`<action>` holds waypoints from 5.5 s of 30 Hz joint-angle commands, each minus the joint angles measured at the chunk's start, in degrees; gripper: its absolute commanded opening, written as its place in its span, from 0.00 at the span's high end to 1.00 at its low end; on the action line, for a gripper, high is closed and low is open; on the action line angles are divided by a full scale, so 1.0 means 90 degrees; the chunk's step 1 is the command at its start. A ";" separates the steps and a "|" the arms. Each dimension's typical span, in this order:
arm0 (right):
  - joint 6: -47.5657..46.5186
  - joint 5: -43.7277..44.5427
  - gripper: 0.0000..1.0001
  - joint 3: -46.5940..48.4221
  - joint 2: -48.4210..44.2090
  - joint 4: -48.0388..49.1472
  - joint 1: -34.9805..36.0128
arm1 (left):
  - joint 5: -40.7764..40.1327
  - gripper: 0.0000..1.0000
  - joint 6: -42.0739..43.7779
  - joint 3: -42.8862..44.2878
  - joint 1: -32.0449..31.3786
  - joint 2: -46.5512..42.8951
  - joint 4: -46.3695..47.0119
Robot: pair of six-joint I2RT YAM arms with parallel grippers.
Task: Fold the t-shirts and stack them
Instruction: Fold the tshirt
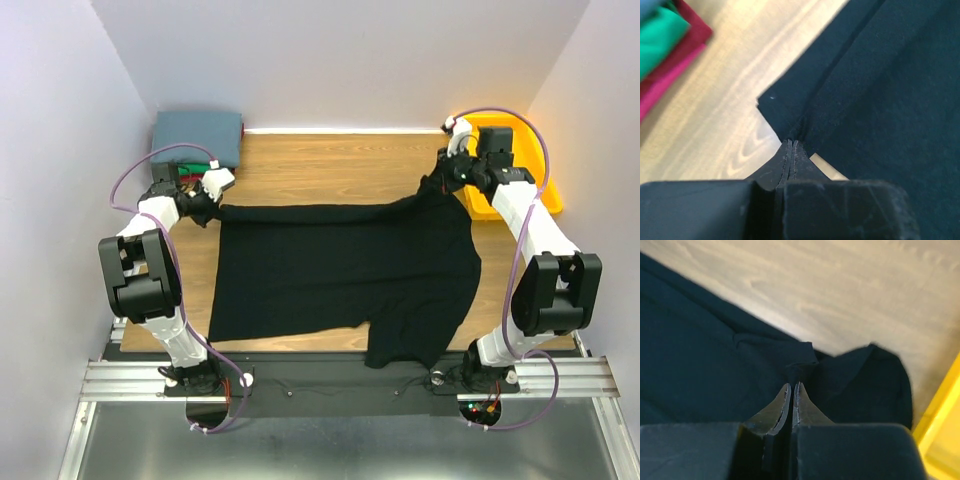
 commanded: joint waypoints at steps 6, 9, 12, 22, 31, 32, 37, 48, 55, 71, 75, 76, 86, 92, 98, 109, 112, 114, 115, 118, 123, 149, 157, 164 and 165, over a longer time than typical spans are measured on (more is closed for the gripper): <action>-0.0472 -0.0136 0.99 -0.0982 -0.0301 -0.0213 0.0021 | -0.0094 1.00 0.0463 -0.0389 0.0027 0.0164 -0.0400; -0.0629 -0.0263 1.00 -0.1187 -0.0340 -0.0378 0.0021 | -0.0201 1.00 0.0580 -0.0516 0.0037 0.0252 -0.0400; -0.0824 -0.0448 1.00 -0.1324 -0.0379 -0.0613 0.0011 | -0.0240 1.00 0.0668 -0.0565 0.0037 0.0311 -0.0449; -0.1547 -0.0508 0.99 -0.1998 -0.1082 -0.1725 0.0011 | -0.0338 1.00 0.0824 -0.0663 0.0037 0.0242 -0.0488; -0.2025 -0.0146 0.94 -0.2448 -0.1191 -0.2175 0.0021 | -0.0387 0.97 0.0942 -0.0721 0.0037 0.0184 -0.0498; -0.2209 -0.0146 0.92 -0.2438 -0.1142 -0.2273 0.0021 | -0.0339 0.93 0.1096 -0.0683 0.0037 0.0164 -0.0575; -0.2611 0.0010 0.53 -0.2224 -0.0975 -0.2908 0.0021 | -0.0027 0.65 0.1936 -0.0458 0.0076 -0.0050 -0.1619; -0.1959 -0.0751 0.42 -0.0615 0.0280 -0.2743 0.0021 | 0.0648 0.57 0.2145 0.0167 -0.0079 -0.0520 -0.2335; -0.1264 -0.0391 0.44 0.0539 0.1678 -0.2401 0.0021 | 0.0580 0.55 0.1168 0.0431 -0.0724 -0.0178 -0.1603; -0.0991 -0.0175 0.45 0.0902 0.2599 -0.2322 0.0118 | 0.0297 0.55 0.0463 0.0089 -0.0969 0.0194 -0.0742; -0.0932 -0.0195 0.46 0.1048 0.2804 -0.2313 0.0235 | 0.0316 0.55 0.0414 0.0099 -0.0959 0.0233 -0.0713; -0.0932 -0.0156 0.46 0.1049 0.2852 -0.2313 0.0255 | 0.0326 0.55 0.0405 0.0109 -0.0969 0.0233 -0.0713; -0.1059 -0.0312 0.54 0.0814 0.2902 -0.2400 0.0460 | 0.0336 0.55 0.0385 0.0138 -0.0969 0.0272 -0.0713; -0.1127 -0.0458 0.67 0.0804 0.2678 -0.2586 0.0538 | 0.0326 0.55 0.0385 0.0119 -0.0969 0.0242 -0.0713; -0.1254 -0.0576 0.88 0.0814 0.2472 -0.2801 0.0616 | 0.0355 0.55 0.0366 0.0128 -0.0969 0.0262 -0.0703; -0.2249 -0.0880 0.99 0.0171 0.1574 -0.3660 0.1387 | 0.0297 0.56 0.0346 0.0079 -0.0969 0.0155 -0.0732; -0.2532 -0.0382 0.99 -0.0297 0.1408 -0.3670 0.1728 | 0.0297 0.56 0.0336 0.0060 -0.0959 0.0174 -0.0732; -0.2727 0.0018 1.00 -0.0455 0.1398 -0.3709 0.1924 | 0.0287 0.56 0.0307 0.0079 -0.0969 0.0194 -0.0742; -0.2796 0.0136 0.99 -0.0523 0.1340 -0.3738 0.1964 | 0.0297 0.56 0.0307 0.0079 -0.0969 0.0194 -0.0752; -0.3021 0.0536 1.00 -0.0670 0.1242 -0.3796 0.1993 | 0.0258 0.56 0.0287 0.0070 -0.0959 0.0193 -0.0762; -0.3304 0.0694 0.77 -0.0301 0.1114 -0.4099 0.1993 | 0.0160 0.56 0.0210 0.0128 -0.0969 0.0271 -0.0791; -0.1216 0.3154 0.60 0.1575 0.3535 -0.2215 0.1007 | -0.1844 0.72 -0.2310 0.0720 -0.0676 0.1695 -0.0174; -0.0933 0.3291 0.59 0.3185 0.4698 -0.2215 0.1007 | -0.2516 0.77 -0.2193 0.2284 -0.0403 0.2458 -0.0565; -0.0737 0.3536 0.57 0.4612 0.5683 -0.2234 0.1017 | -0.2331 0.77 -0.2134 0.4138 -0.0383 0.3463 -0.0976; -0.0698 0.3516 0.57 0.4758 0.5733 -0.2234 0.1017 | -0.2321 0.77 -0.2154 0.4306 -0.0392 0.3562 -0.1083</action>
